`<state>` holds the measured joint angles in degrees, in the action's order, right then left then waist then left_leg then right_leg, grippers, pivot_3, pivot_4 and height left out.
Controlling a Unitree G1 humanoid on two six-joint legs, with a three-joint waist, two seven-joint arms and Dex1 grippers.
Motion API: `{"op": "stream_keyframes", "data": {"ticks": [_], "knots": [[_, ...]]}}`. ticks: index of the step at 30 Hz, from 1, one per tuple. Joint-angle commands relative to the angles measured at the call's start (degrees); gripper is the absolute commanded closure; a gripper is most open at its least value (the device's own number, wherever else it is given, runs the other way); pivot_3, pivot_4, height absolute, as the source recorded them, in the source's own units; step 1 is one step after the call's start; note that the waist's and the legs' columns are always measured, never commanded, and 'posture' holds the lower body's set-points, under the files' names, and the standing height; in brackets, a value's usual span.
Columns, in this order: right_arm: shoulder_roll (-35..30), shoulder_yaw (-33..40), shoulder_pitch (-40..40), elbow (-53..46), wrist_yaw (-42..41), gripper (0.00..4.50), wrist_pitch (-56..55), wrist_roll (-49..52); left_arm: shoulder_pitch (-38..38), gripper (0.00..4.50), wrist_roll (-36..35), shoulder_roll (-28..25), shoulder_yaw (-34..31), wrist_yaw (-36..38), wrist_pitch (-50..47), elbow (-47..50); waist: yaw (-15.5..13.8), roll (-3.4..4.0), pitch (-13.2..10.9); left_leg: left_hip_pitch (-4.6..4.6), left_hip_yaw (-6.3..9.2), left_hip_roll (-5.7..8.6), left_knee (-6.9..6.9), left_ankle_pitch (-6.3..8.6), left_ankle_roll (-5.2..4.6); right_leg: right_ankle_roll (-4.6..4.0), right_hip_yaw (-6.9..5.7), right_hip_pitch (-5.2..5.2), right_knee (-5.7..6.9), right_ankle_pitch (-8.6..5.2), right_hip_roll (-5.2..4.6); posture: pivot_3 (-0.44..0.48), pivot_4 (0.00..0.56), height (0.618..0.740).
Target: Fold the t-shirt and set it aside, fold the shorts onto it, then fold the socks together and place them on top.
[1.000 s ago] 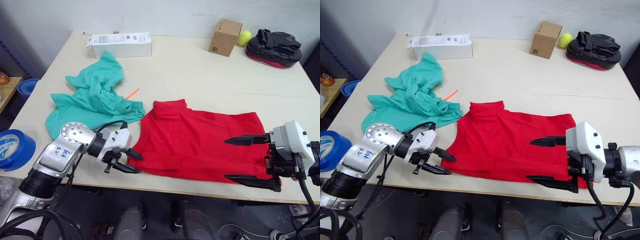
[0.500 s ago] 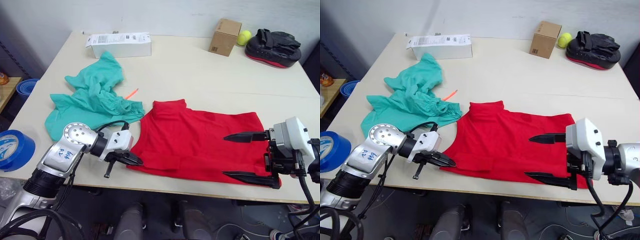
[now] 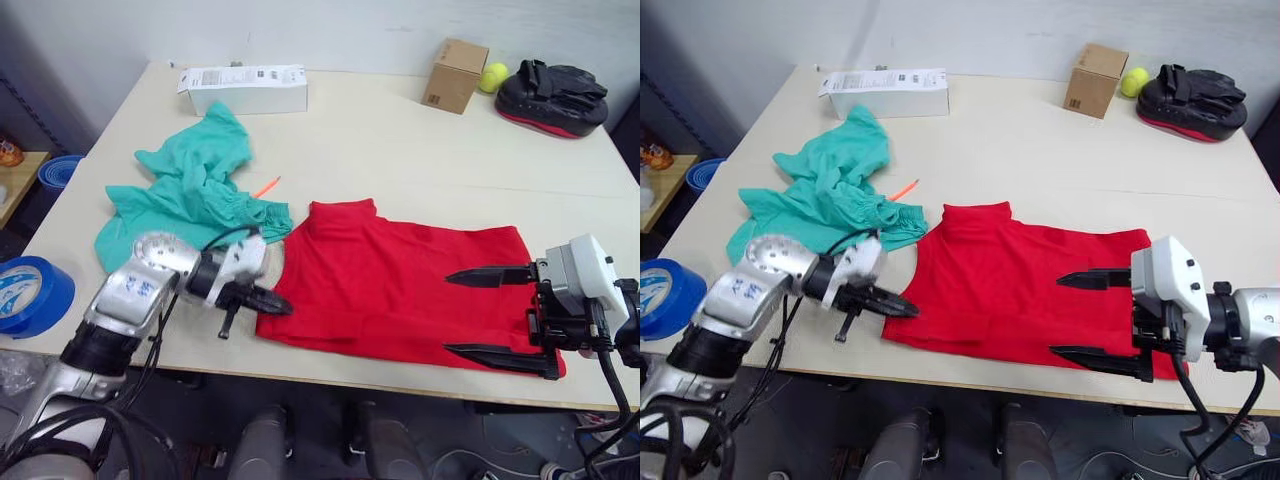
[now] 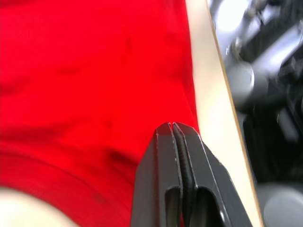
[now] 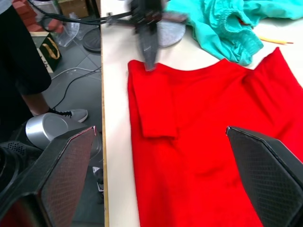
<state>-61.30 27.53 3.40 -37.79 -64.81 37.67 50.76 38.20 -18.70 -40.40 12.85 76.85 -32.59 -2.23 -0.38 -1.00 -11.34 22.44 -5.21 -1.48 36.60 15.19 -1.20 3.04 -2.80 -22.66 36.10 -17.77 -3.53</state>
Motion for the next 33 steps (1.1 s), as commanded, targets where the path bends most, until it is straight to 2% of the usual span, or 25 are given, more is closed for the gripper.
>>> {"op": "stream_keyframes", "data": {"ticks": [1,4,6,9,12,16,19,33], "knots": [[0.19,0.61,-0.01,-0.97,-0.08,0.0,-0.51,0.63,6.68,4.45,-0.41,1.77,-2.49,-1.97,-2.22,-7.76,0.02,0.0,0.0,0.02,-0.01,0.01,0.01,0.0,0.0,0.02,0.0,0.0,0.0,0.01,0.0,0.0,0.15,0.74],[0.37,-0.3,0.06,-1.14,-0.01,0.0,-1.07,-0.14,10.39,4.45,1.55,3.69,-2.07,-4.0,-2.02,-15.01,0.36,0.0,0.0,0.02,-0.04,0.03,0.02,0.01,-0.03,0.06,0.01,0.0,-0.02,0.02,0.01,0.0,0.15,0.74],[0.44,-0.59,0.12,-1.22,0.08,0.0,-1.23,-0.41,9.68,4.45,2.6,3.43,-0.76,-2.64,0.31,-14.63,0.62,-0.01,0.0,0.02,-0.05,0.02,0.01,0.02,-0.03,0.08,0.02,-0.01,-0.02,0.02,0.03,0.0,0.15,0.74],[0.47,-0.5,0.04,-1.28,0.26,0.0,-1.07,-0.26,6.0,4.45,1.68,1.36,0.43,1.95,2.52,-7.8,0.68,-0.01,-0.01,0.02,-0.06,-0.03,-0.02,0.04,0.05,0.07,0.02,-0.04,-0.01,0.01,0.08,0.0,0.15,0.74],[0.5,-0.54,0.11,-1.32,0.37,0.0,-1.01,-0.23,1.82,3.86,1.52,-0.68,0.82,5.17,6.75,-1.78,0.48,-0.02,-0.01,0.02,-0.04,-0.05,-0.02,0.03,0.1,0.04,0.01,-0.06,0.02,-0.02,0.08,0.0,0.15,0.74],[0.64,-0.6,0.49,-1.8,0.64,0.0,-0.78,0.09,-3.31,2.56,6.83,-1.8,1.96,4.37,20.88,1.59,0.34,-0.01,-0.01,-0.05,-0.04,-0.03,-0.01,0.03,0.08,0.02,0.04,0.02,0.03,-0.02,0.01,0.0,0.15,0.74],[0.67,-0.37,0.6,-1.85,0.66,0.0,-0.63,0.29,-4.52,1.63,7.6,-1.72,2.05,4.49,23.49,2.12,0.29,-0.01,-0.01,-0.05,-0.02,-0.02,-0.01,0.0,0.04,-0.03,0.04,0.03,0.0,0.01,-0.02,0.0,0.15,0.74],[0.57,-0.11,0.48,-1.53,1.14,0.0,-0.27,0.63,-8.27,1.63,9.62,-2.13,3.78,5.21,27.53,5.51,0.41,-0.01,-0.01,-0.03,-0.04,-0.03,-0.1,0.0,0.02,-0.02,0.02,0.01,-0.07,0.02,0.0,0.0,0.15,0.74]]}}
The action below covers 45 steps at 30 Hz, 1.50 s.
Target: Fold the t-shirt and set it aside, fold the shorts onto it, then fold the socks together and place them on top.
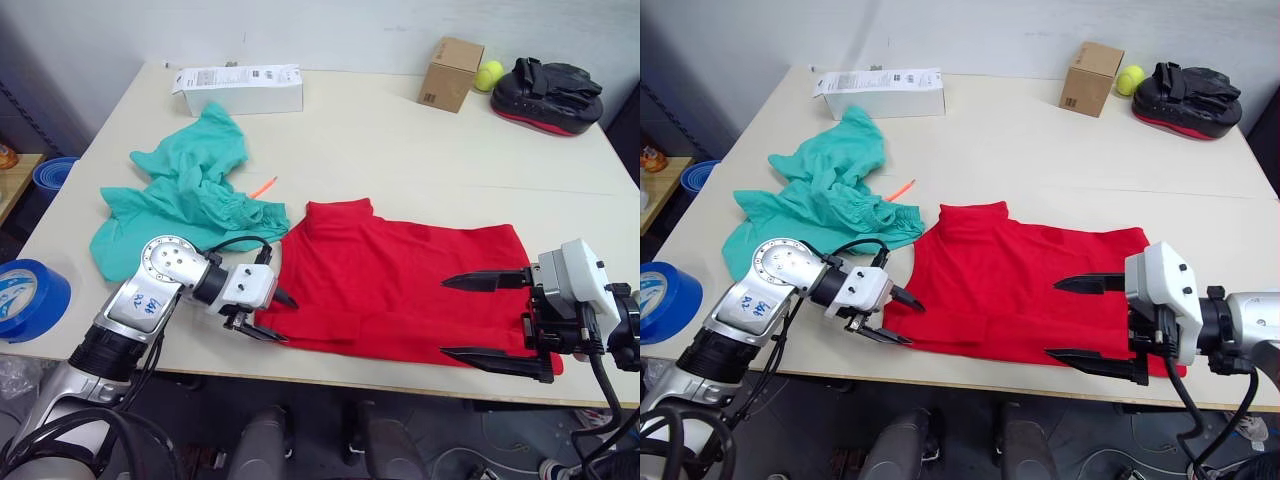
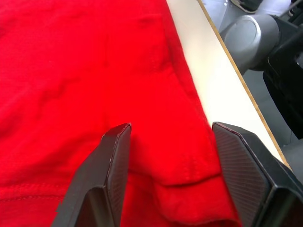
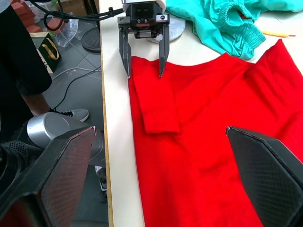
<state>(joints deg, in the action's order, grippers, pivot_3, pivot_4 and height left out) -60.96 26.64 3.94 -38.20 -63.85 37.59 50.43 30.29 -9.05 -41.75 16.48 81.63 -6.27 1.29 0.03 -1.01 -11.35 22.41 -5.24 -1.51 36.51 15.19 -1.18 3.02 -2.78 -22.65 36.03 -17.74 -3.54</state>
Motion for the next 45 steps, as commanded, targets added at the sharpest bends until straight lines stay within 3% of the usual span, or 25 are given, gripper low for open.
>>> {"op": "stream_keyframes", "data": {"ticks": [1,4,5,10,14,19,21,25,31,41,45], "knots": [[0.21,0.79,-0.1,-1.05,0.22,0.0,-0.16,0.98,-0.4,1.63,0.37,-0.86,0.22,0.39,1.67,1.8,0.01,0.0,0.0,0.0,0.0,0.0,0.0,0.0,0.0,0.0,0.0,0.01,0.0,0.0,0.0,0.0,0.15,0.74],[0.19,0.9,-0.22,-0.98,0.42,0.0,0.05,1.27,-0.55,1.63,1.72,-0.82,0.29,-0.35,3.48,0.54,0.02,0.0,0.0,-0.01,0.0,0.0,0.0,0.0,0.0,0.0,0.0,0.01,0.0,0.0,0.01,0.0,0.15,0.74],[0.17,0.91,-0.22,-1.0,0.47,0.0,0.07,1.34,-0.61,1.81,2.01,-0.75,0.28,-0.54,3.87,0.15,0.01,0.0,0.0,-0.01,0.0,0.0,0.0,0.0,0.0,0.0,0.0,0.01,0.0,0.0,0.01,0.0,0.15,0.74],[0.04,0.98,-0.43,-0.98,0.81,0.0,0.25,1.81,-0.72,3.13,2.9,-0.49,0.42,-0.68,5.26,-1.35,0.01,0.0,0.0,0.0,0.0,0.0,0.0,0.0,0.0,0.01,-0.01,0.01,0.0,0.0,0.01,0.0,0.15,0.74],[0.02,1.05,-0.38,-0.86,0.84,0.0,0.26,1.9,-1.07,4.47,2.88,-0.43,0.6,-0.37,5.71,-2.18,0.01,0.0,0.0,0.0,0.0,0.0,0.0,0.0,-0.01,0.01,-0.01,0.01,0.0,0.01,0.01,0.0,0.15,0.74],[-0.12,0.93,-0.31,-0.84,0.59,0.0,0.11,1.71,-1.69,4.49,1.36,-0.07,0.07,-0.13,2.71,-2.36,0.0,0.0,0.0,-0.01,0.0,0.0,0.0,0.0,-0.01,0.01,-0.01,0.01,0.01,0.01,0.01,0.0,0.15,0.74],[-0.24,0.79,-0.34,-0.77,0.37,0.0,-0.05,1.46,-0.87,4.49,-0.91,0.64,-0.88,-0.32,-2.79,-2.28,0.0,0.0,0.0,-0.01,0.0,0.0,0.0,0.0,-0.01,0.02,-0.01,0.01,0.01,0.01,0.01,0.0,0.15,0.74],[-0.24,0.45,-0.49,-0.59,0.15,0.0,-0.3,1.12,6.18,4.49,-6.62,3.61,-3.98,-2.76,-18.71,-5.23,-0.28,-0.03,-0.02,0.01,0.01,0.0,0.07,-0.01,-0.02,0.03,-0.02,0.01,0.07,0.01,0.02,0.0,0.15,0.74],[0.18,-0.39,-0.75,-0.75,0.43,0.0,-0.44,0.83,16.67,4.49,-7.12,6.75,-5.33,-5.59,-27.28,-17.71,0.04,-0.05,-0.03,0.14,0.07,0.01,0.52,0.02,-0.09,0.14,-0.06,0.03,0.22,0.06,0.04,0.0,0.15,0.74],[0.68,-2.37,-1.5,-0.75,1.58,0.0,-1.02,-0.2,16.98,4.49,-2.87,9.6,-2.17,-10.53,-28.24,-19.97,0.01,-0.08,-0.04,0.21,0.06,-0.01,0.52,0.03,-0.08,0.14,-0.04,-0.05,0.25,0.07,0.03,0.0,0.15,0.74],[0.78,-2.99,-1.33,-0.44,1.81,0.0,-1.36,-1.45,16.01,3.6,-3.38,8.06,-3.9,-11.49,-28.38,-18.24,0.03,-0.08,-0.04,0.19,0.07,-0.01,0.52,0.03,-0.08,0.13,-0.03,-0.05,0.26,0.06,0.02,0.0,0.15,0.74]]}}
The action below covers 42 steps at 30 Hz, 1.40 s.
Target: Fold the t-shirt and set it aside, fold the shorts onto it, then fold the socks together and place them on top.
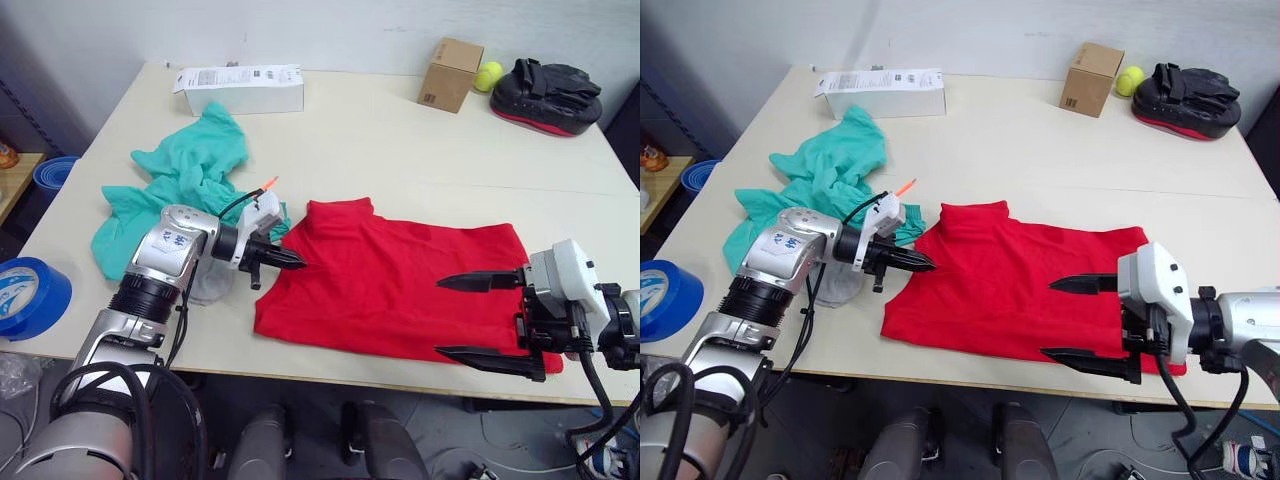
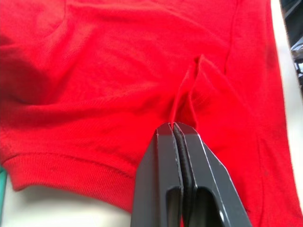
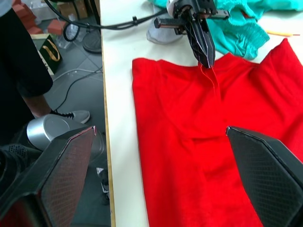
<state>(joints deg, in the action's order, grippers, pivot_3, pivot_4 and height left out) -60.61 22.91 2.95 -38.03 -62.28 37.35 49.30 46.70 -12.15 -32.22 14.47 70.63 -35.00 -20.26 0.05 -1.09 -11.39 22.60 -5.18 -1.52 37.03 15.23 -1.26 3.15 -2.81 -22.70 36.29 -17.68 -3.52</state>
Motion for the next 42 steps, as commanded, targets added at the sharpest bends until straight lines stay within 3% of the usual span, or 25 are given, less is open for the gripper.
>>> {"op": "stream_keyframes", "data": {"ticks": [1,7,11,13,16,26,28,29,36,42], "knots": [[0.49,0.77,-0.34,-0.53,0.28,0.0,-1.06,-0.33,-0.62,3.27,-0.73,-1.98,-2.5,-0.51,-0.04,3.94,0.0,0.0,0.0,0.0,0.0,0.0,0.0,0.0,0.0,-0.01,0.0,-0.01,0.0,0.0,0.0,0.0,0.15,0.74],[1.19,1.1,0.37,0.33,1.18,0.0,-0.93,-0.97,-3.37,1.4,-5.65,-5.73,-9.11,-1.38,-3.04,12.62,0.03,0.0,0.0,0.01,0.01,-0.02,-0.03,0.02,0.04,-0.04,0.0,-0.05,0.0,-0.02,-0.01,0.0,0.15,0.74],[2.51,-0.29,2.22,0.09,2.24,0.0,-2.89,-4.73,-9.73,0.13,-6.92,-8.51,-9.38,1.43,2.45,23.96,0.02,0.01,0.0,0.01,0.02,-0.02,-0.04,0.04,0.08,-0.05,0.0,-0.03,-0.04,-0.03,-0.04,0.0,0.15,0.74],[3.29,-2.25,3.73,0.19,3.31,0.38,-4.13,-8.14,-13.46,0.1,-8.34,-8.38,-8.63,1.53,2.27,29.24,0.02,0.01,0.0,0.01,0.01,-0.02,-0.06,0.05,0.09,-0.06,0.01,-0.03,-0.08,-0.03,-0.05,0.0,0.15,0.74],[4.81,-5.16,5.91,0.14,4.51,1.3,-6.67,-12.49,-17.77,0.66,-4.51,-7.81,-4.62,0.3,7.42,31.75,-0.14,0.01,0.01,0.01,0.02,-0.01,-0.05,0.05,0.09,-0.09,0.01,-0.01,-0.09,-0.05,-0.05,0.0,0.15,0.74],[10.5,-15.0,7.82,1.66,10.64,4.5,-9.48,-22.0,-19.61,3.77,6.3,-5.32,4.53,-4.67,15.82,23.7,0.13,0.02,0.01,-0.06,-0.02,-0.02,-0.07,0.0,0.04,-0.17,0.03,0.01,-0.06,-0.02,-0.03,0.0,0.15,0.74],[11.26,-16.75,8.15,2.81,11.8,4.5,-10.35,-24.23,-19.87,4.37,7.76,-5.83,5.76,-4.64,15.45,22.92,0.01,0.01,0.02,-0.06,-0.02,-0.02,-0.1,0.01,0.05,-0.19,0.03,-0.02,-0.06,-0.03,-0.03,0.0,0.15,0.74],[11.89,-17.38,8.2,3.59,12.61,4.5,-10.57,-25.14,-20.14,4.46,8.11,-6.0,6.02,-4.6,15.52,22.84,0.0,0.03,0.03,-0.07,0.0,-0.03,-0.12,0.01,0.06,-0.19,0.01,-0.01,-0.06,-0.03,-0.03,0.0,0.15,0.74],[17.89,-16.7,11.32,10.49,18.83,4.5,-11.47,-29.19,-22.1,4.46,8.33,-6.36,5.93,-5.03,14.54,23.92,0.06,0.11,0.12,-0.18,-0.02,-0.03,-0.13,0.03,0.08,-0.2,0.03,0.08,-0.07,-0.04,-0.04,0.0,0.15,0.74],[18.22,-7.8,18.24,14.87,20.26,4.5,-14.44,-29.41,-22.85,4.46,7.92,-6.24,5.13,-6.3,13.76,24.94,-0.03,0.05,0.41,-0.28,-0.02,-0.04,-0.16,0.04,0.1,-0.21,0.03,0.19,-0.08,-0.06,-0.03,0.0,0.15,0.74]]}}
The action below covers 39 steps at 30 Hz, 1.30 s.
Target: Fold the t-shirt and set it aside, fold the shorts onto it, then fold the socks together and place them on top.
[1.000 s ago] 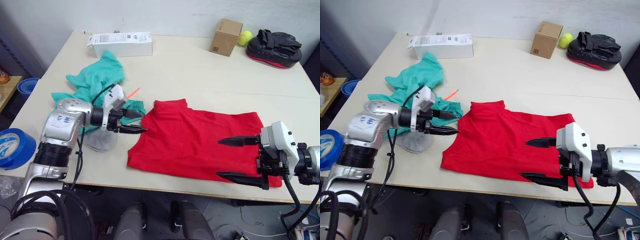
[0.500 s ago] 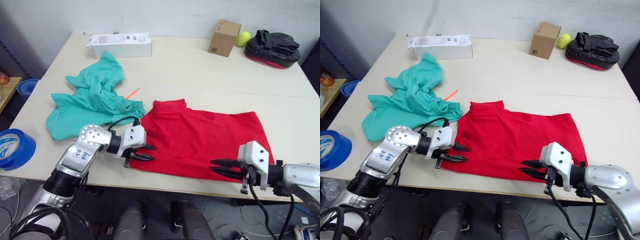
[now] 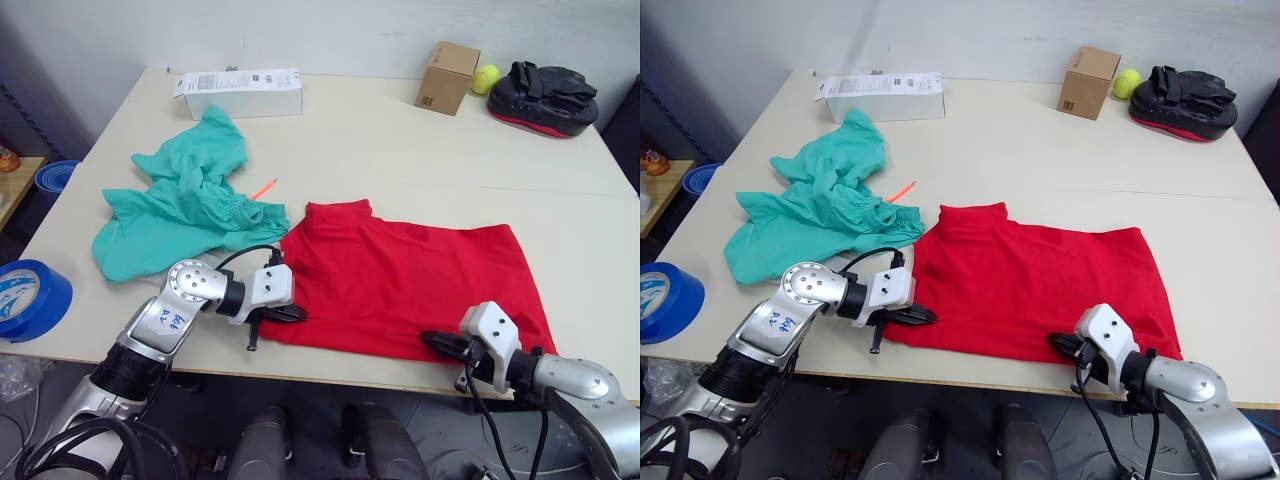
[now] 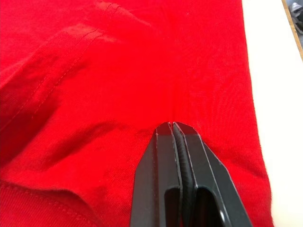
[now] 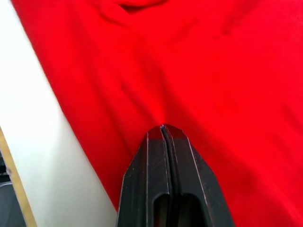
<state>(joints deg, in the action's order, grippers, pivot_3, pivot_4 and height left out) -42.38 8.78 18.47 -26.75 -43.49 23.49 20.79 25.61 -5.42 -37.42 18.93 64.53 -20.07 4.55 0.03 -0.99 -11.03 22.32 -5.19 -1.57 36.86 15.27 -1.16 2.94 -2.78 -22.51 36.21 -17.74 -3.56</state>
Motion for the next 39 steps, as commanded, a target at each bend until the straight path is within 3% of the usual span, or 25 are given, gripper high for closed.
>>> {"op": "stream_keyframes", "data": {"ticks": [1,13,20,26,39], "knots": [[0.05,8.17,3.12,4.63,1.69,4.5,-0.96,-0.68,-1.82,4.46,1.22,-1.06,0.62,-0.37,-1.07,0.16,-0.01,-0.07,0.07,-0.01,0.0,0.0,0.0,0.0,0.0,0.0,0.0,0.02,-0.01,0.0,0.0,0.0,0.15,0.74],[-3.26,25.1,-0.27,22.02,-1.09,4.5,-3.93,2.01,-1.17,4.46,0.74,0.32,-0.06,-1.9,-1.1,-0.21,0.03,0.04,0.23,0.0,-0.05,0.02,-0.03,0.12,0.2,-0.2,0.06,0.03,-0.16,-0.07,-0.01,0.0,0.15,0.74],[-3.88,29.67,-4.12,16.78,-4.84,4.5,3.62,12.21,-0.58,4.46,0.45,0.97,-0.38,-2.0,-1.01,-0.57,-0.02,0.18,0.31,-0.02,-0.07,0.01,-0.08,-0.03,-0.05,-0.09,0.07,0.02,-0.14,-0.01,0.01,0.0,0.15,0.74],[-3.56,24.03,-0.88,8.51,-4.86,4.5,6.72,10.98,-0.35,4.46,0.27,1.35,-0.56,-1.96,-1.02,-0.32,-0.21,0.19,0.31,-0.01,-0.05,0.01,-0.25,-0.04,-0.06,0.02,0.06,0.01,-0.23,0.05,0.0,0.0,0.15,0.74],[-2.12,19.0,-1.15,18.36,1.28,4.5,5.75,1.09,-0.76,4.46,-0.07,0.63,-1.21,-1.7,-0.98,0.42,-0.08,0.19,0.31,-0.02,-0.07,0.05,-0.49,-0.07,-0.04,-0.14,0.06,-0.06,-0.34,-0.04,-0.04,0.0,0.15,0.74]]}}
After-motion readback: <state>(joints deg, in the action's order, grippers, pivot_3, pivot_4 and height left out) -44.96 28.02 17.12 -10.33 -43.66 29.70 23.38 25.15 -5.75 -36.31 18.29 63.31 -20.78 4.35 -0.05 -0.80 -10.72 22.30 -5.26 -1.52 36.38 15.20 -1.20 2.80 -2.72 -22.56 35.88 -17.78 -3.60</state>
